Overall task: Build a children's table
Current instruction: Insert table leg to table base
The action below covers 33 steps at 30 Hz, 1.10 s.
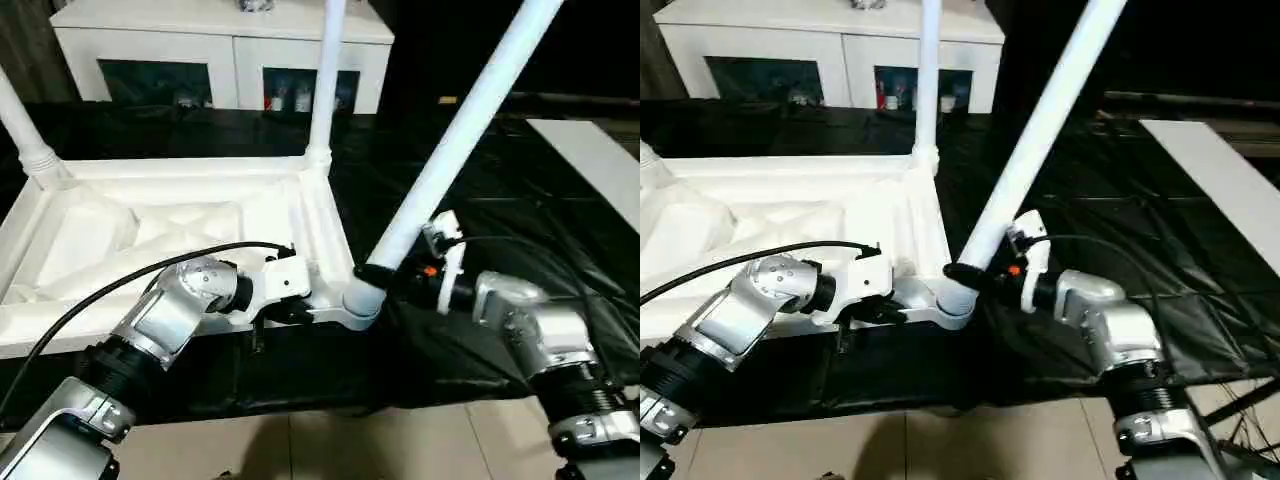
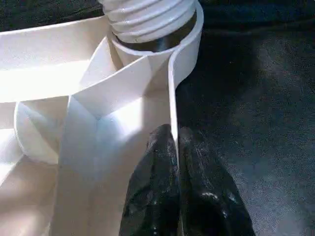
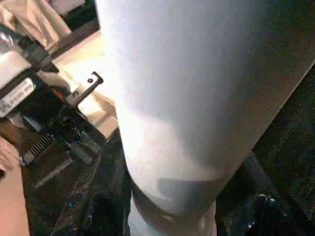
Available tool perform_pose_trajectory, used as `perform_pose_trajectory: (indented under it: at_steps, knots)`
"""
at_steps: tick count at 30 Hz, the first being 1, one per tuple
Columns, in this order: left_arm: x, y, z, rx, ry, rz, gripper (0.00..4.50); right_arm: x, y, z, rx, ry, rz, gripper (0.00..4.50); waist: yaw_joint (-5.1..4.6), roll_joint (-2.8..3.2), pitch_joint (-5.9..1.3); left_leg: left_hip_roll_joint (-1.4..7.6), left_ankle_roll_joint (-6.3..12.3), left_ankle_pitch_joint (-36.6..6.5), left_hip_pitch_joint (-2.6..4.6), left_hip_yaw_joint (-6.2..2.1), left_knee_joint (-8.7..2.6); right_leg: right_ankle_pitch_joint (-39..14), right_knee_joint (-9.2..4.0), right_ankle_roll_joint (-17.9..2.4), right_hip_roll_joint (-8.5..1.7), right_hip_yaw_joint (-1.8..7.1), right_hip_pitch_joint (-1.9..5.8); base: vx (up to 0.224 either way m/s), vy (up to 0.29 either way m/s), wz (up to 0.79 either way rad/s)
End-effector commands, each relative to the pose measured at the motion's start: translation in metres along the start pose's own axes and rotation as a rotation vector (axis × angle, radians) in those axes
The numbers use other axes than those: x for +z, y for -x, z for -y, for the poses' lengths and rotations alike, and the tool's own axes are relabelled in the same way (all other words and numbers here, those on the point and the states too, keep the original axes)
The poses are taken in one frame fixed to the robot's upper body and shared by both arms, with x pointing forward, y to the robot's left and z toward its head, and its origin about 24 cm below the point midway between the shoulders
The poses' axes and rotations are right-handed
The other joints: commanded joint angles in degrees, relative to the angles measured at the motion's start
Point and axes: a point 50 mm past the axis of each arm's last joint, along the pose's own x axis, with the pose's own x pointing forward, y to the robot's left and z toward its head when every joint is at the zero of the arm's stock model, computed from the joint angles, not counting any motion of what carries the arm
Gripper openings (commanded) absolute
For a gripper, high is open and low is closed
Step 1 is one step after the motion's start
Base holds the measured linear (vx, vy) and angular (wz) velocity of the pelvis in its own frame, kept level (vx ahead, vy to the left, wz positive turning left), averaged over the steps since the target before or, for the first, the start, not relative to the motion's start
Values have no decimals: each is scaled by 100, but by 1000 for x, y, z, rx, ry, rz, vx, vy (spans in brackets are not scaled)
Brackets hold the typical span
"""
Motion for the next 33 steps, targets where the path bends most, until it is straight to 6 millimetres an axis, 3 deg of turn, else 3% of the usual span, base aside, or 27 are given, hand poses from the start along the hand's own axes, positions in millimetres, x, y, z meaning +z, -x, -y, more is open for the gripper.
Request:
perform_pose_trajectory:
  at_steps: [1, 5, 6, 10, 11, 12, 16, 17, 18, 20, 23, 26, 27, 33]
  knots:
    - [-1, 8, -7, 34, -14, -34, 0, 14, 20, 14, -92, -38, 52, 186, 2, 64, -327, 262, 6, -1604, 65, -50, -420, -1556, -382, -1155, -459, 297, 193, 0, 0, 0]
    - [0, 8, -8, 41, -18, -28, 0, 30, 25, 15, -81, -85, 140, 186, 32, 49, -413, 246, 188, -650, 19, -21, -339, -197, -197, -1431, -423, 280, 263, 0, 0, 0]
    - [0, 8, -8, 41, -18, -28, 0, 30, 25, 15, -81, -85, 140, 186, 35, 45, -400, 236, 239, -491, 3, -15, -331, 9, -180, -1485, -415, 271, 264, 0, 0, 0]
    - [7, 14, -12, 72, 1, 41, 0, 42, 26, 13, -81, -90, 192, 186, 42, 60, -362, 233, 187, -901, 21, -1, -342, -693, -259, -1418, -444, 272, 256, 0, 0, 0]
    - [14, 19, -13, 61, 39, 114, 45, 48, 26, 9, -66, -97, 217, 186, 33, 38, -352, 233, 100, -1051, 21, -4, -352, -1032, -281, -1339, -441, 271, 250, 0, 0, 0]
    - [17, 21, -13, 56, 47, 135, 45, 50, 26, 8, -59, -100, 225, 186, 31, 38, -354, 224, 80, -1050, 18, -5, -351, -1082, -278, -1324, -439, 273, 256, 0, 0, 0]
    - [30, 34, -16, 44, 91, 262, 85, 58, 25, 0, -22, -99, 243, 186, 50, 54, -357, 232, 79, -906, 15, -4, -334, -911, -246, -1388, -434, 274, 241, 0, 0, 0]
    - [45, 48, -24, 65, 131, 403, 89, 59, 23, -6, -1, -63, 203, 186, 53, 59, -354, 224, 67, -891, 15, 6, -328, -844, -223, -1419, -414, 272, 242, 0, 0, 0]
    - [45, 48, -24, 65, 131, 403, 91, 59, 23, -6, -1, -63, 203, 186, 55, 51, -357, 217, 62, -865, 8, 5, -325, -816, -219, -1433, -413, 267, 251, 0, 0, 0]
    - [64, 68, -36, 108, 178, 581, 99, 56, 19, -14, 21, 25, 103, 186, 61, 69, -354, 216, 47, -903, 28, 6, -318, -821, -218, -1432, -399, 262, 240, 0, 0, 0]
    - [90, 88, -47, 106, 218, 790, 130, 56, 8, -24, 57, 91, 18, 186, 88, 48, -353, 201, 43, -877, 13, 2, -301, -739, -213, -1487, -405, 261, 258, 0, 0, 0]
    - [110, 84, -39, 4, 270, 909, 154, 53, -2, -34, 83, 159, -74, 186, 100, 39, -344, 215, 37, -857, 8, 10, -296, -853, -207, -1431, -412, 274, 261, 0, 0, 0]
    - [114, 82, -39, -8, 292, 929, 154, 53, -4, -36, 95, 164, -83, 186, 114, 61, -351, 205, 32, -821, 7, 6, -283, -824, -204, -1420, -404, 271, 263, 0, 0, 0]
    - [127, 63, -29, -105, 376, 944, 199, 55, -13, -53, 179, 197, -120, 186, 176, 41, -363, 211, 89, -742, 7, -4, -276, -804, -216, -1297, -395, 274, 277, 0, 0, 0]
